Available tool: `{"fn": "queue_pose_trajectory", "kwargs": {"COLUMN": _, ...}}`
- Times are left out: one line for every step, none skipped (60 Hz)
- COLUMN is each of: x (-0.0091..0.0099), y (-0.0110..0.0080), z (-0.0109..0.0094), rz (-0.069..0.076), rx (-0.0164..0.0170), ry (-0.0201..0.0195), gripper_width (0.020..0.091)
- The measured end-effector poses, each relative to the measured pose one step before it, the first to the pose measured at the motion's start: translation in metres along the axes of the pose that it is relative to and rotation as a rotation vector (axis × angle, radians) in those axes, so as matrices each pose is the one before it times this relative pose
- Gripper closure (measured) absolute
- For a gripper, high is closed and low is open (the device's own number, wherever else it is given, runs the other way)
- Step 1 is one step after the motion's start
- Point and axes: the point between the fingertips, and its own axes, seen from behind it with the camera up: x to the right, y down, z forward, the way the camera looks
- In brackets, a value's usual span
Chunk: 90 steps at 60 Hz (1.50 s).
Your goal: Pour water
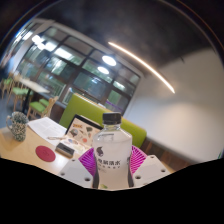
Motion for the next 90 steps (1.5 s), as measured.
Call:
{"fn": "queue_pose_trajectory", "kwargs": {"x": -0.00717, "y": -0.01302, "z": 0.00316, "rz": -0.0478, "rx": 0.01438, "ry": -0.00275, "gripper_width": 0.0714}}
{"fn": "queue_pose_trajectory", "kwargs": {"x": -0.00719, "y": -0.01325, "z": 0.00304, "rz": -0.0491, "rx": 0.01434, "ry": -0.00353, "gripper_width": 0.0716}}
{"fn": "queue_pose_trajectory", "kwargs": {"x": -0.00453, "y": -0.01247, "z": 0.00358, "rz": -0.0493, "rx": 0.01723, "ry": -0.00418, "gripper_width": 0.0716}}
{"fn": "queue_pose_trajectory", "kwargs": {"x": -0.00766, "y": -0.01342, "z": 0.00265, "rz": -0.0514, "rx": 0.01320, "ry": -0.00237, "gripper_width": 0.0715}}
{"fn": "queue_pose_trajectory", "kwargs": {"x": -0.00803, "y": -0.01297, "z": 0.00329, "rz": -0.0558, "rx": 0.01307, "ry": -0.00541, "gripper_width": 0.0717}}
{"fn": "queue_pose_trajectory", "kwargs": {"x": -0.00868, "y": -0.01223, "z": 0.00298, "rz": -0.0604, "rx": 0.01177, "ry": -0.00688, "gripper_width": 0.0718}}
{"fn": "queue_pose_trajectory", "kwargs": {"x": -0.00925, "y": -0.01185, "z": 0.00393, "rz": -0.0648, "rx": 0.01230, "ry": -0.00772, "gripper_width": 0.0716}}
{"fn": "queue_pose_trajectory", "kwargs": {"x": -0.00292, "y": -0.00643, "z": 0.00324, "rz": -0.0663, "rx": 0.01536, "ry": -0.01985, "gripper_width": 0.0715}}
{"fn": "queue_pose_trajectory", "kwargs": {"x": -0.00865, "y": -0.01691, "z": 0.00190, "rz": -0.0727, "rx": 0.00788, "ry": -0.00212, "gripper_width": 0.0717}}
{"fn": "queue_pose_trajectory", "kwargs": {"x": -0.00878, "y": -0.01206, "z": 0.00315, "rz": -0.0770, "rx": 0.00852, "ry": -0.00663, "gripper_width": 0.0716}}
{"fn": "queue_pose_trajectory", "kwargs": {"x": -0.00783, "y": -0.01150, "z": 0.00251, "rz": -0.0767, "rx": 0.01122, "ry": -0.00598, "gripper_width": 0.0715}}
{"fn": "queue_pose_trajectory", "kwargs": {"x": -0.00726, "y": -0.01180, "z": 0.00268, "rz": -0.0762, "rx": 0.01464, "ry": -0.00550, "gripper_width": 0.0716}}
{"fn": "queue_pose_trajectory", "kwargs": {"x": -0.00590, "y": -0.01171, "z": 0.00191, "rz": -0.0761, "rx": 0.01540, "ry": -0.00472, "gripper_width": 0.0716}}
{"fn": "queue_pose_trajectory", "kwargs": {"x": -0.00619, "y": -0.01081, "z": 0.00230, "rz": -0.0744, "rx": 0.01358, "ry": -0.00445, "gripper_width": 0.0716}}
{"fn": "queue_pose_trajectory", "kwargs": {"x": -0.01011, "y": -0.00542, "z": 0.00443, "rz": -0.0702, "rx": 0.01400, "ry": -0.00306, "gripper_width": 0.0717}}
{"fn": "queue_pose_trajectory", "kwargs": {"x": -0.00258, "y": -0.00988, "z": 0.00246, "rz": -0.0685, "rx": 0.00885, "ry": 0.00058, "gripper_width": 0.0716}}
{"fn": "queue_pose_trajectory", "kwargs": {"x": -0.00499, "y": -0.00825, "z": 0.00142, "rz": -0.0601, "rx": 0.01072, "ry": -0.00512, "gripper_width": 0.0717}}
{"fn": "queue_pose_trajectory", "kwargs": {"x": -0.00455, "y": -0.00784, "z": 0.00153, "rz": -0.0524, "rx": 0.01122, "ry": -0.00599, "gripper_width": 0.0715}}
{"fn": "queue_pose_trajectory", "kwargs": {"x": -0.00449, "y": -0.00808, "z": 0.00103, "rz": -0.0470, "rx": 0.01155, "ry": -0.00848, "gripper_width": 0.0715}}
{"fn": "queue_pose_trajectory", "kwargs": {"x": -0.00522, "y": -0.00703, "z": 0.00113, "rz": -0.0459, "rx": 0.01150, "ry": -0.01192, "gripper_width": 0.0714}}
{"fn": "queue_pose_trajectory", "kwargs": {"x": -0.00466, "y": -0.00548, "z": 0.00114, "rz": -0.0452, "rx": 0.00820, "ry": -0.01092, "gripper_width": 0.0714}}
{"fn": "queue_pose_trajectory", "kwargs": {"x": -0.01000, "y": 0.00541, "z": -0.00480, "rz": -0.0437, "rx": 0.01006, "ry": -0.01749, "gripper_width": 0.0715}}
{"fn": "queue_pose_trajectory", "kwargs": {"x": 0.00309, "y": -0.01360, "z": 0.00591, "rz": -0.0441, "rx": -0.00189, "ry": -0.00289, "gripper_width": 0.0715}}
{"fn": "queue_pose_trajectory", "kwargs": {"x": -0.00154, "y": -0.00263, "z": 0.00044, "rz": -0.0490, "rx": -0.00232, "ry": -0.00310, "gripper_width": 0.0716}}
{"fn": "queue_pose_trajectory", "kwargs": {"x": -0.00046, "y": -0.00224, "z": 0.00017, "rz": -0.0492, "rx": 0.00044, "ry": 0.00056, "gripper_width": 0.0713}}
{"fn": "queue_pose_trajectory", "kwargs": {"x": 0.00084, "y": -0.00217, "z": -0.00049, "rz": -0.0469, "rx": 0.00288, "ry": 0.00570, "gripper_width": 0.0714}}
{"fn": "queue_pose_trajectory", "kwargs": {"x": 0.00113, "y": -0.00188, "z": 0.00009, "rz": -0.0434, "rx": 0.00133, "ry": 0.00740, "gripper_width": 0.0716}}
{"fn": "queue_pose_trajectory", "kwargs": {"x": 0.00147, "y": -0.00108, "z": -0.00008, "rz": -0.0400, "rx": -0.00131, "ry": 0.00749, "gripper_width": 0.0713}}
{"fn": "queue_pose_trajectory", "kwargs": {"x": -0.00314, "y": 0.00739, "z": -0.00490, "rz": -0.0375, "rx": -0.00307, "ry": 0.00800, "gripper_width": 0.0714}}
{"fn": "queue_pose_trajectory", "kwargs": {"x": -0.00026, "y": -0.00634, "z": -0.00445, "rz": -0.0281, "rx": -0.00270, "ry": 0.00183, "gripper_width": 0.0715}}
{"fn": "queue_pose_trajectory", "kwargs": {"x": 0.01531, "y": 0.01135, "z": 0.00298, "rz": -0.0233, "rx": 0.00828, "ry": -0.00554, "gripper_width": 0.0715}}
{"fn": "queue_pose_trajectory", "kwargs": {"x": 0.00060, "y": -0.00028, "z": -0.00055, "rz": -0.0214, "rx": 0.00022, "ry": -0.00022, "gripper_width": 0.0714}}
{"fn": "queue_pose_trajectory", "kwargs": {"x": 0.00075, "y": 0.00090, "z": -0.00100, "rz": -0.0182, "rx": -0.00006, "ry": -0.00269, "gripper_width": 0.0715}}
{"fn": "queue_pose_trajectory", "kwargs": {"x": -0.00057, "y": 0.00111, "z": -0.00166, "rz": -0.0151, "rx": -0.00186, "ry": -0.00282, "gripper_width": 0.0714}}
{"fn": "queue_pose_trajectory", "kwargs": {"x": -0.00037, "y": 0.00115, "z": -0.00229, "rz": -0.0129, "rx": -0.00166, "ry": -0.00338, "gripper_width": 0.0715}}
{"fn": "queue_pose_trajectory", "kwargs": {"x": -0.00078, "y": 0.00091, "z": -0.00218, "rz": -0.0089, "rx": -0.00039, "ry": -0.00372, "gripper_width": 0.0715}}
{"fn": "queue_pose_trajectory", "kwargs": {"x": -0.00090, "y": 0.00072, "z": -0.00229, "rz": -0.0051, "rx": 0.00038, "ry": -0.00365, "gripper_width": 0.0716}}
{"fn": "queue_pose_trajectory", "kwargs": {"x": -0.01425, "y": -0.01211, "z": -0.00614, "rz": -0.0029, "rx": -0.00979, "ry": 0.00352, "gripper_width": 0.0716}}
{"fn": "queue_pose_trajectory", "kwargs": {"x": -0.00657, "y": -0.00092, "z": -0.00167, "rz": 0.0003, "rx": 0.00317, "ry": -0.00470, "gripper_width": 0.0714}}
{"fn": "queue_pose_trajectory", "kwargs": {"x": 0.01403, "y": 0.01413, "z": 0.00673, "rz": -0.0044, "rx": 0.00943, "ry": -0.01413, "gripper_width": 0.0715}}
{"fn": "queue_pose_trajectory", "kwargs": {"x": -0.00078, "y": 0.00097, "z": -0.00081, "rz": -0.0026, "rx": -0.00143, "ry": -0.00320, "gripper_width": 0.0715}}
{"fn": "queue_pose_trajectory", "kwargs": {"x": -0.00067, "y": 0.00175, "z": -0.00185, "rz": -0.0022, "rx": -0.00236, "ry": -0.00049, "gripper_width": 0.0716}}
{"fn": "queue_pose_trajectory", "kwargs": {"x": -0.00034, "y": 0.00149, "z": -0.00179, "rz": -0.0026, "rx": -0.00186, "ry": 0.00247, "gripper_width": 0.0715}}
{"fn": "queue_pose_trajectory", "kwargs": {"x": 0.00071, "y": 0.00150, "z": -0.00190, "rz": -0.0010, "rx": -0.00055, "ry": 0.00414, "gripper_width": 0.0714}}
{"fn": "queue_pose_trajectory", "kwargs": {"x": 0.00082, "y": 0.00162, "z": -0.00217, "rz": 0.0020, "rx": 0.00104, "ry": 0.00428, "gripper_width": 0.0714}}
{"fn": "queue_pose_trajectory", "kwargs": {"x": 0.00036, "y": 0.00407, "z": -0.00730, "rz": 0.0057, "rx": 0.00029, "ry": 0.00377, "gripper_width": 0.0715}}
{"fn": "queue_pose_trajectory", "kwargs": {"x": 0.00045, "y": 0.00187, "z": -0.00226, "rz": 0.0087, "rx": -0.00064, "ry": 0.00044, "gripper_width": 0.0716}}
{"fn": "queue_pose_trajectory", "kwargs": {"x": -0.00274, "y": -0.00249, "z": 0.00673, "rz": 0.0132, "rx": -0.00162, "ry": -0.00002, "gripper_width": 0.0715}}
{"fn": "queue_pose_trajectory", "kwargs": {"x": 0.00304, "y": 0.00275, "z": -0.00070, "rz": 0.0165, "rx": -0.00300, "ry": -0.00075, "gripper_width": 0.0715}}
{"fn": "queue_pose_trajectory", "kwargs": {"x": 0.00299, "y": 0.00256, "z": 0.00172, "rz": 0.0193, "rx": -0.00181, "ry": -0.00140, "gripper_width": 0.0714}}
{"fn": "queue_pose_trajectory", "kwargs": {"x": 0.00311, "y": 0.00274, "z": -0.00154, "rz": 0.0249, "rx": -0.00162, "ry": 0.00168, "gripper_width": 0.0714}}
{"fn": "queue_pose_trajectory", "kwargs": {"x": 0.00386, "y": 0.00309, "z": -0.00106, "rz": 0.0286, "rx": -0.00236, "ry": 0.00493, "gripper_width": 0.0714}}
{"fn": "queue_pose_trajectory", "kwargs": {"x": -0.00655, "y": -0.00441, "z": -0.01324, "rz": 0.0359, "rx": -0.01102, "ry": 0.01767, "gripper_width": 0.0715}}
{"fn": "queue_pose_trajectory", "kwargs": {"x": 0.00544, "y": 0.00369, "z": -0.00107, "rz": 0.0392, "rx": -0.00410, "ry": 0.00960, "gripper_width": 0.0714}}
{"fn": "queue_pose_trajectory", "kwargs": {"x": 0.00597, "y": 0.00377, "z": -0.00072, "rz": 0.0454, "rx": -0.00458, "ry": 0.00983, "gripper_width": 0.0715}}
{"fn": "queue_pose_trajectory", "kwargs": {"x": -0.00050, "y": 0.00936, "z": -0.00529, "rz": 0.0613, "rx": -0.00825, "ry": 0.01658, "gripper_width": 0.0714}}
{"fn": "queue_pose_trajectory", "kwargs": {"x": 0.00549, "y": 0.00504, "z": -0.00141, "rz": 0.0634, "rx": -0.00594, "ry": 0.00895, "gripper_width": 0.0716}}
{"fn": "queue_pose_trajectory", "kwargs": {"x": 0.00688, "y": 0.00701, "z": 0.01347, "rz": 0.0688, "rx": 0.00203, "ry": -0.00371, "gripper_width": 0.0715}}
{"fn": "queue_pose_trajectory", "kwargs": {"x": 0.00412, "y": 0.00425, "z": -0.00029, "rz": 0.0813, "rx": -0.00987, "ry": 0.00943, "gripper_width": 0.0714}}
{"fn": "queue_pose_trajectory", "kwargs": {"x": 0.00393, "y": 0.00540, "z": -0.00115, "rz": 0.0880, "rx": -0.00996, "ry": 0.00959, "gripper_width": 0.0717}}
{"fn": "queue_pose_trajectory", "kwargs": {"x": 0.00482, "y": 0.00407, "z": -0.00133, "rz": 0.0940, "rx": -0.00969, "ry": 0.00701, "gripper_width": 0.0717}}
{"fn": "queue_pose_trajectory", "kwargs": {"x": 0.00496, "y": 0.00401, "z": -0.00187, "rz": 0.1000, "rx": -0.00716, "ry": 0.00594, "gripper_width": 0.0714}}
{"fn": "queue_pose_trajectory", "kwargs": {"x": 0.00391, "y": 0.00298, "z": -0.01802, "rz": 0.1105, "rx": -0.00964, "ry": 0.02302, "gripper_width": 0.0710}}
{"fn": "queue_pose_trajectory", "kwargs": {"x": 0.00648, "y": 0.00358, "z": 0.01636, "rz": 0.1008, "rx": -0.00065, "ry": -0.01516, "gripper_width": 0.0710}}
{"fn": "queue_pose_trajectory", "kwargs": {"x": 0.00302, "y": 0.00246, "z": -0.00340, "rz": 0.1040, "rx": -0.00768, "ry": -0.00294, "gripper_width": 0.0711}}
{"fn": "queue_pose_trajectory", "kwargs": {"x": 0.00268, "y": 0.00400, "z": -0.00269, "rz": 0.1016, "rx": -0.00758, "ry": -0.00209, "gripper_width": 0.0709}}
{"fn": "queue_pose_trajectory", "kwargs": {"x": 0.00861, "y": 0.00403, "z": -0.01719, "rz": 0.1115, "rx": 0.00133, "ry": 0.01750, "gripper_width": 0.0707}}
{"fn": "queue_pose_trajectory", "kwargs": {"x": -0.00819, "y": 0.00616, "z": 0.01402, "rz": 0.1048, "rx": -0.00059, "ry": -0.01330, "gripper_width": 0.0710}}
{"fn": "queue_pose_trajectory", "kwargs": {"x": 0.00095, "y": 0.00470, "z": -0.00397, "rz": 0.1050, "rx": 0.00117, "ry": -0.00426, "gripper_width": 0.0710}}
{"fn": "queue_pose_trajectory", "kwargs": {"x": 0.00017, "y": 0.00481, "z": -0.00391, "rz": 0.1047, "rx": 0.00154, "ry": -0.00621, "gripper_width": 0.0711}}
{"fn": "queue_pose_trajectory", "kwargs": {"x": -0.00495, "y": 0.00518, "z": 0.00014, "rz": 0.1014, "rx": 0.00124, "ry": -0.00982, "gripper_width": 0.0710}}
{"fn": "queue_pose_trajectory", "kwargs": {"x": -0.00076, "y": 0.00613, "z": -0.00334, "rz": 0.0984, "rx": -0.00068, "ry": -0.00975, "gripper_width": 0.0711}}
{"fn": "queue_pose_trajectory", "kwargs": {"x": -0.00144, "y": 0.00703, "z": -0.00303, "rz": 0.0918, "rx": -0.00438, "ry": -0.01323, "gripper_width": 0.0710}}
{"fn": "queue_pose_trajectory", "kwargs": {"x": -0.00642, "y": 0.00987, "z": 0.00054, "rz": 0.0810, "rx": -0.01057, "ry": -0.01940, "gripper_width": 0.0709}}
{"fn": "queue_pose_trajectory", "kwargs": {"x": -0.00315, "y": 0.00879, "z": -0.00243, "rz": 0.0725, "rx": -0.01036, "ry": -0.02033, "gripper_width": 0.0709}}
{"fn": "queue_pose_trajectory", "kwargs": {"x": -0.00305, "y": 0.00929, "z": -0.00229, "rz": 0.0621, "rx": -0.01222, "ry": -0.02006, "gripper_width": 0.0711}}
{"fn": "queue_pose_trajectory", "kwargs": {"x": -0.00182, "y": 0.00972, "z": -0.00211, "rz": 0.0558, "rx": -0.01511, "ry": -0.01504, "gripper_width": 0.0709}}
{"fn": "queue_pose_trajectory", "kwargs": {"x": -0.00297, "y": 0.01083, "z": 0.00380, "rz": 0.0426, "rx": -0.01891, "ry": -0.01009, "gripper_width": 0.0709}}
{"fn": "queue_pose_trajectory", "kwargs": {"x": 0.00178, "y": 0.00823, "z": -0.00178, "rz": 0.0346, "rx": -0.01192, "ry": -0.00144, "gripper_width": 0.0710}}
{"fn": "queue_pose_trajectory", "kwargs": {"x": 0.00277, "y": 0.00671, "z": -0.00186, "rz": 0.0250, "rx": -0.00595, "ry": 0.00197, "gripper_width": 0.0711}}
{"fn": "queue_pose_trajectory", "kwargs": {"x": 0.00157, "y": 0.00630, "z": 0.00376, "rz": 0.0158, "rx": -0.00236, "ry": 0.00223, "gripper_width": 0.0710}}
{"fn": "queue_pose_trajectory", "kwargs": {"x": 0.00238, "y": 0.00371, "z": -0.00142, "rz": 0.0095, "rx": 0.00244, "ry": -0.00172, "gripper_width": 0.0710}}
{"fn": "queue_pose_trajectory", "kwargs": {"x": 0.00219, "y": 0.00296, "z": -0.00151, "rz": 0.0052, "rx": 0.00266, "ry": -0.00301, "gripper_width": 0.0710}}
{"fn": "queue_pose_trajectory", "kwargs": {"x": 0.00169, "y": 0.00330, "z": -0.00169, "rz": 0.0050, "rx": -0.00018, "ry": -0.00269, "gripper_width": 0.0711}}
{"fn": "queue_pose_trajectory", "kwargs": {"x": 0.00080, "y": 0.00302, "z": -0.00172, "rz": 0.0082, "rx": -0.00343, "ry": -0.00388, "gripper_width": 0.0707}}
{"fn": "queue_pose_trajectory", "kwargs": {"x": 0.00063, "y": 0.00299, "z": -0.00192, "rz": 0.0131, "rx": -0.00512, "ry": -0.00310, "gripper_width": 0.0706}}
{"fn": "queue_pose_trajectory", "kwargs": {"x": 0.00014, "y": 0.00580, "z": -0.00105, "rz": 0.0142, "rx": -0.00679, "ry": -0.00562, "gripper_width": 0.0706}}
{"fn": "queue_pose_trajectory", "kwargs": {"x": -0.00598, "y": 0.00391, "z": 0.00789, "rz": 0.0066, "rx": -0.01144, "ry": -0.01381, "gripper_width": 0.0706}}
{"fn": "queue_pose_trajectory", "kwargs": {"x": -0.00291, "y": 0.00314, "z": -0.00175, "rz": 0.0090, "rx": -0.00616, "ry": -0.01464, "gripper_width": 0.0706}}
{"fn": "queue_pose_trajectory", "kwargs": {"x": -0.00367, "y": 0.00029, "z": -0.00066, "rz": 0.0056, "rx": -0.00758, "ry": -0.01355, "gripper_width": 0.0705}}
